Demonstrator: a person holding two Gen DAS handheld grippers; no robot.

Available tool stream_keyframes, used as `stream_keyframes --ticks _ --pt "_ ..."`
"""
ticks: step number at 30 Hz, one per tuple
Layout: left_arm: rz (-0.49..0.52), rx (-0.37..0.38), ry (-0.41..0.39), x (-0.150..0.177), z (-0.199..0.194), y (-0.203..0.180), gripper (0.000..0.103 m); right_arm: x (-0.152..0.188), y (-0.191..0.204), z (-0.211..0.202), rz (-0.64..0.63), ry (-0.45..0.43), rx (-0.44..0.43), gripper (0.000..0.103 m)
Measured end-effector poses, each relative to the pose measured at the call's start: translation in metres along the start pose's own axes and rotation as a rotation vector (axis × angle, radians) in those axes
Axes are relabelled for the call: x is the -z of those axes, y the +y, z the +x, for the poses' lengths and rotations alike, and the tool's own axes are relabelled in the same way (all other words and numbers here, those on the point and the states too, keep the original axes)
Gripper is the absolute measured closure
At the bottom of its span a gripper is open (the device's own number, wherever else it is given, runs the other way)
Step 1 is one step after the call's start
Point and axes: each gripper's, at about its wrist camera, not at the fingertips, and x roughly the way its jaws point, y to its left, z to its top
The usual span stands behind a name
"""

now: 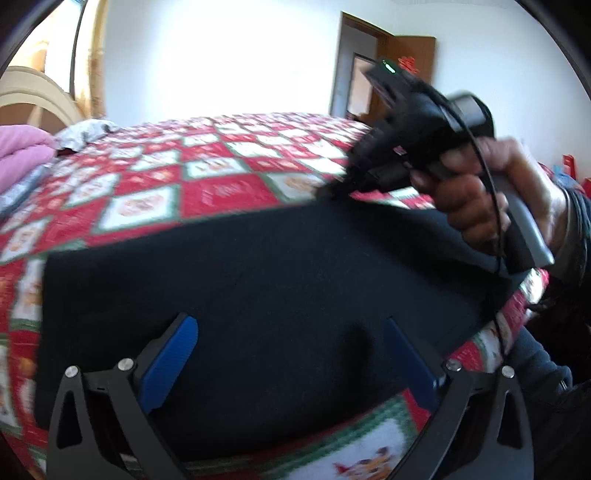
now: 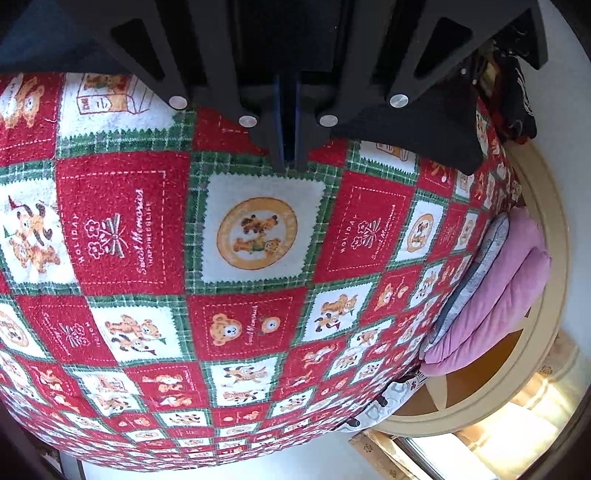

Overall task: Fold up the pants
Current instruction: 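Open both grippers and lift the right gripper away from the pants, then lower the right gripper onto the black pants end and close on it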

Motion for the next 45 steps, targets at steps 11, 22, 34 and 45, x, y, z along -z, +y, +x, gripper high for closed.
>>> stream_keyframes --ticks 11,22,34,45 --pt "-0.147 -0.169 -0.049 0.005 -0.018 0.081 0.0 0.018 0.034 -0.043 -0.147 -0.133 0.03 0.061" --pt "-0.089 -0.253 -0.027 0.011 -0.013 0.084 0.0 0.065 0.037 -0.013 -0.209 -0.05 0.028 0.061" --pt "-0.252 -0.284 -0.019 0.02 -0.015 0.111 0.0 0.079 -0.013 -0.048 -0.16 -0.114 0.046 0.059" --pt "-0.217 -0.294 -0.029 0.003 -0.023 0.08 0.0 0.099 -0.08 -0.098 -0.14 -0.125 0.19 0.053"
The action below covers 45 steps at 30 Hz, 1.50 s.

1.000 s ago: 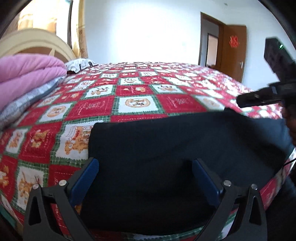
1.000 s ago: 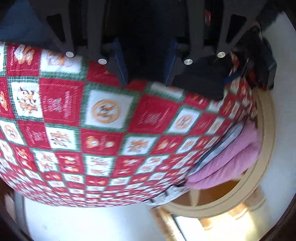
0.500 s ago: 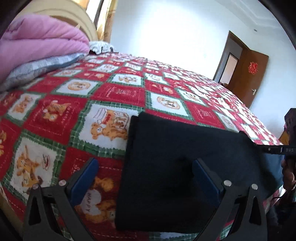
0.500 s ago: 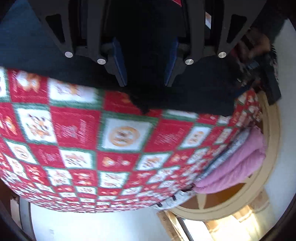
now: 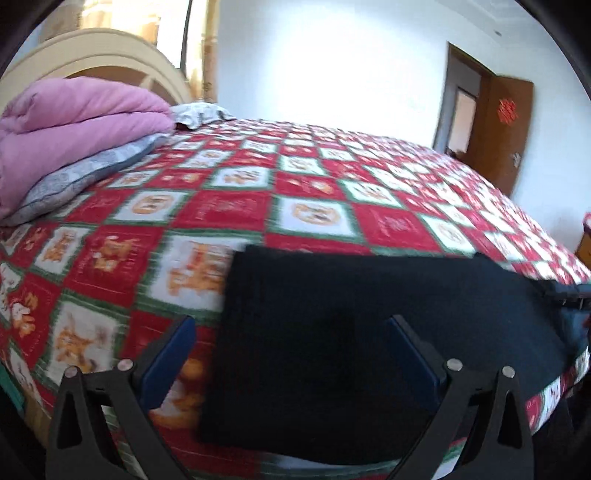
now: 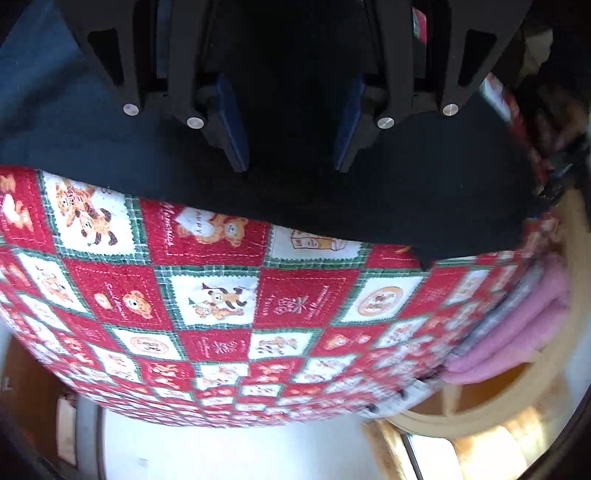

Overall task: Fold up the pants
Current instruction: 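Lower the right gripper onto the black pants end and close on it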

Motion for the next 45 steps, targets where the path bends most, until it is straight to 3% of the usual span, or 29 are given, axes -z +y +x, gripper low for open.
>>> stream_keyframes --ticks 5,10,13,20,24,27,32,35,38,45 --pt "0.104 -0.016 0.005 0.002 -0.001 -0.038 0.0 0.009 -0.03 -0.051 0.012 -0.06 0.09 0.053" --pt "0.084 0.003 0.045 0.006 0.004 -0.052 0.0 0.022 -0.103 -0.118 0.136 -0.149 0.184 0.052" --pt "0.104 -0.029 0.06 0.013 0.012 -0.062 0.0 0.032 -0.155 -0.155 0.217 -0.195 0.284 0.052" --pt "0.047 -0.062 0.054 0.017 0.008 -0.064 0.0 0.066 -0.265 -0.197 0.434 -0.181 0.359 0.052" --pt "0.059 -0.074 0.075 0.021 0.004 -0.064 0.0 0.077 -0.304 -0.217 0.513 -0.233 0.248 0.053" --pt "0.048 -0.071 0.111 0.025 0.002 -0.063 0.0 0.072 -0.312 -0.233 0.503 -0.273 0.358 0.052" --pt "0.021 -0.087 0.109 0.028 0.001 -0.064 0.0 0.081 -0.35 -0.265 0.603 -0.336 0.353 0.052" --pt "0.015 -0.081 0.09 0.031 0.001 -0.062 0.0 0.086 -0.363 -0.272 0.618 -0.288 0.351 0.052" --pt "0.028 -0.075 0.091 0.03 0.0 -0.062 0.0 0.092 -0.37 -0.265 0.6 -0.177 0.262 0.053" --pt "0.077 -0.052 0.065 0.033 -0.006 -0.059 0.0 0.106 -0.372 -0.264 0.643 -0.2 0.117 0.053"
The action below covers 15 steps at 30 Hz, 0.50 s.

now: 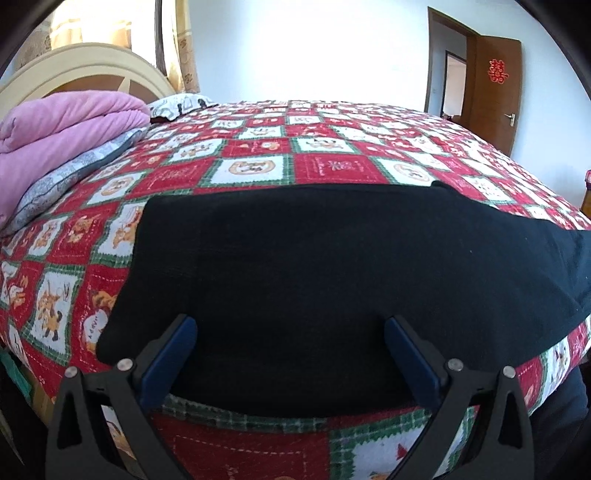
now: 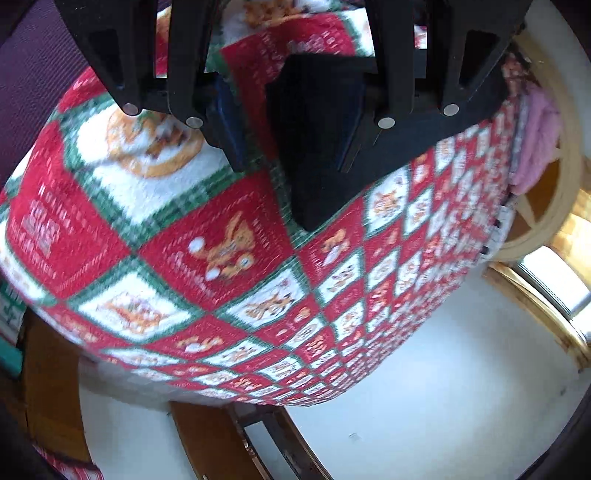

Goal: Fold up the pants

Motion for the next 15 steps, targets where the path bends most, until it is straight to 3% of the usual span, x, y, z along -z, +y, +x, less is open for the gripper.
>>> stream_keyframes --ticks 10,15 --pt "-0.016 0.023 -0.04 0.003 -0.008 0.005 0.0 0.027 0.003 -0.001 0.011 -0.088 -0.071 0.055" --pt "-0.013 -0.062 -0.101 -0.002 -0.019 0.015 0.0 0.029 0.003 0.006 0.026 -0.107 -0.115 0.062"
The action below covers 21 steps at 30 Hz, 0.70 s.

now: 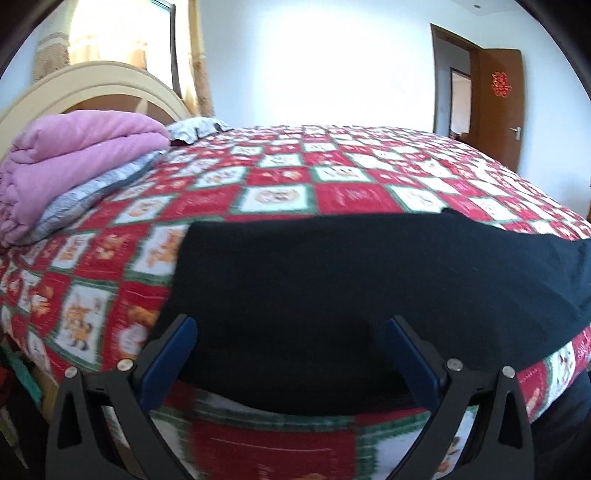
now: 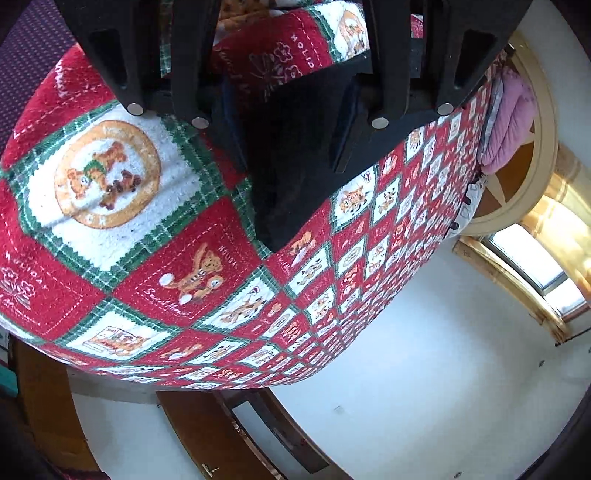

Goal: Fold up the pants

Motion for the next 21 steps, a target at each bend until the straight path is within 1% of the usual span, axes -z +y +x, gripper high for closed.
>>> stream_keyframes --ticks 2,4,5,6,8,10,13,16,21 --pt "-0.016 -0.023 0.028 0.0 0.007 0.009 0.0 -0.002 -0.005 -0.003 0.021 0.017 -0.005 0.067" --pt "-0.034 -0.03 0.051 0.004 0.012 0.014 0.0 -0.003 -0.013 -0.005 0.065 0.016 -0.033 0.068" --pt "-0.044 -0.021 0.062 0.006 0.015 0.017 0.0 -0.003 -0.015 -0.004 0.076 0.015 -0.045 0.069" --pt "-0.045 -0.019 0.058 0.008 0.015 0.016 0.0 -0.003 -0.014 -0.003 0.075 0.007 -0.045 0.069" --pt "-0.034 -0.027 0.054 0.009 0.016 0.014 0.0 -0.002 -0.009 -0.002 0.065 -0.004 -0.036 0.072" --pt "-0.036 -0.024 0.056 0.009 0.016 0.014 0.0 0.0 -0.005 0.0 0.053 -0.004 -0.041 0.072" --pt "-0.05 -0.013 0.055 0.01 0.017 0.017 0.0 0.002 -0.001 0.004 0.039 -0.024 -0.002 0.081" --pt "-0.052 -0.015 0.056 0.01 0.017 0.017 0.0 0.001 0.001 0.002 0.045 -0.051 0.0 0.086" --pt "-0.06 -0.011 0.06 0.009 0.018 0.019 0.0 0.003 0.026 -0.008 -0.035 -0.118 -0.004 0.087"
